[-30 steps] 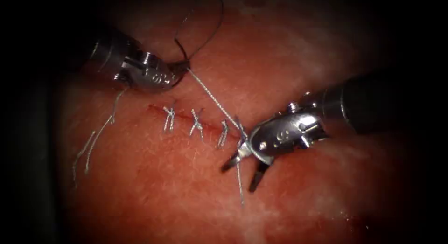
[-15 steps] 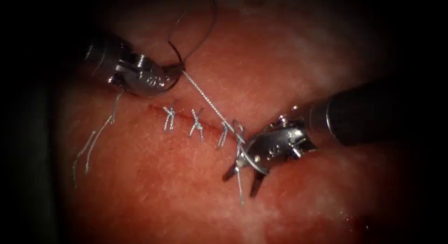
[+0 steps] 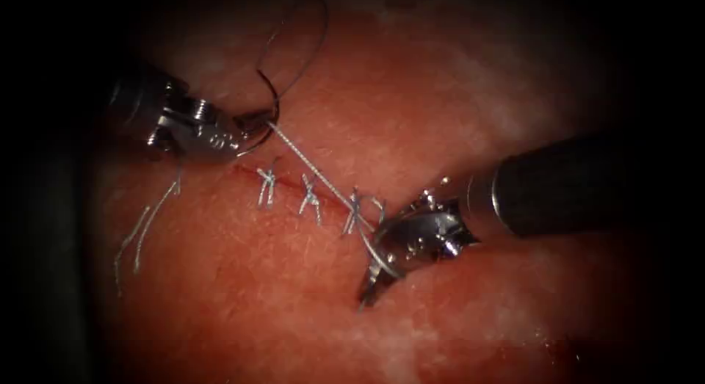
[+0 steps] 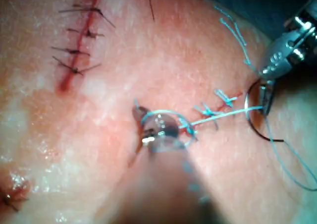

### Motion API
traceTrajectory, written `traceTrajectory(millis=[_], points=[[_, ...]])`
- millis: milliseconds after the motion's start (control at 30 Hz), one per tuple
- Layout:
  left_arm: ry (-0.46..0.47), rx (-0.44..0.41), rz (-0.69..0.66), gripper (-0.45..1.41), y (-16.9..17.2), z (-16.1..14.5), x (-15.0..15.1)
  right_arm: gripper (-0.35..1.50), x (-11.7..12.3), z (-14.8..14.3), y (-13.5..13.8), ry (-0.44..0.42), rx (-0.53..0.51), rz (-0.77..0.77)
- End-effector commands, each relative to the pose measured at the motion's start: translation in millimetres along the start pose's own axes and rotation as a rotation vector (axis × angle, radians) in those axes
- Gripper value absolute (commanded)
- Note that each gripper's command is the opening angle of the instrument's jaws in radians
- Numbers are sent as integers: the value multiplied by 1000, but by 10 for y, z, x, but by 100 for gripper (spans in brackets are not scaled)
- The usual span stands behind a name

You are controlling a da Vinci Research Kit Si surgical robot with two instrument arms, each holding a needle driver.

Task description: Wound Closure

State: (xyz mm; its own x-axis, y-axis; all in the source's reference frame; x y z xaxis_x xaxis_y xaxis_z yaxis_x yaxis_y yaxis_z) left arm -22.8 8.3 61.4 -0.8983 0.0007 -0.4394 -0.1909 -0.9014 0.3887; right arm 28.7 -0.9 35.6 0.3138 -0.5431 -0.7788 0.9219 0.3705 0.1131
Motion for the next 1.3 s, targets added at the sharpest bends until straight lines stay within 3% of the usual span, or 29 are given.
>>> traceTrajectory(millis=[33,267,533,733,967,1100,1300], points=[[0,-4,1,-45,14,-1,2,-35,5,8,4,25,-21,-1],[2,2,3,-45,31,-32,1,-35,9,-9,-1,164,-144,119],[-9,9,14,-45,69,-93,-8,-35,9,-37,-12,467,-363,470],[1,19,20,-45,108,-141,-17,-35,-8,-57,-21,612,-468,663],[3,16,28,-45,151,-173,-24,-35,-9,-57,-32,668,-487,737],[6,16,29,-45,157,-185,-26,-35,-7,-59,-39,695,-502,740],[6,13,29,-45,164,-212,-28,-35,-22,-64,-48,689,-557,784]])
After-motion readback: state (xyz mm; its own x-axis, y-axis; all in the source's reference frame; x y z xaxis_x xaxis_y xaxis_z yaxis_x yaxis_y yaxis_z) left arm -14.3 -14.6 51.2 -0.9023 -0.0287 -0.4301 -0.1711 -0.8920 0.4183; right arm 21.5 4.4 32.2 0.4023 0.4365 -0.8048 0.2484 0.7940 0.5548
